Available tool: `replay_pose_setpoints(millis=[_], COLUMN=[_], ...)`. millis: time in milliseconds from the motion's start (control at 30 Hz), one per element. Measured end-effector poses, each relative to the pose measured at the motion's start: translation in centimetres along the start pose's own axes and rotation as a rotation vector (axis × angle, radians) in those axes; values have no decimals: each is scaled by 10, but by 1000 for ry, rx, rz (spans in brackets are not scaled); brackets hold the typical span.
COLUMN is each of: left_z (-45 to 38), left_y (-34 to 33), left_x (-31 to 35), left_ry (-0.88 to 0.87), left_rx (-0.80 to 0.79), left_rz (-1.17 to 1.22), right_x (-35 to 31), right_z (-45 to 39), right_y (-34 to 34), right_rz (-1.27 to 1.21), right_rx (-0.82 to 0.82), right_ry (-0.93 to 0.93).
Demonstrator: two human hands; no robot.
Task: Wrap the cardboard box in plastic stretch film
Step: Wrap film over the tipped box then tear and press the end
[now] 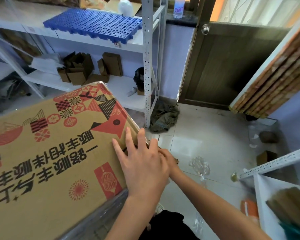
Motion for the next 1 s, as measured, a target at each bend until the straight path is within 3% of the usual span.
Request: replay_pose_setpoints(millis=[67, 133, 333, 700, 867, 1000], left_z=[0, -1, -6, -2, -4, -2], left_y=[1, 1, -3, -6, 4, 1], left_x=[1, 2, 2, 5, -3, -2], left_ry=[-11, -27, -32, -73, -108, -147], left_rx=[21, 34, 7, -37, -70, -96], left_rz=[13, 6, -61, -97, -20, -130], right_x=[4, 9, 6, 42, 41, 43], right_z=[30, 63, 104, 94, 97, 102], right_y=[11, 11, -36, -48, -67, -57], right_rz=[-131, -199, -227, -367, -239, -139], right_rx=[186, 250, 1, -50, -185, -144], right_ry=[32, 98, 279, -34, -88, -100])
Point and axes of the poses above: each hand's wrist, its own z-axis away from the middle knuckle, its own y-axis out of the back of the hand, x = y × z, the point moved 7 cm from there along -z, towards the middle knuckle, and after that the axes turned 8 degrees about -x, right-handed, at the moved point
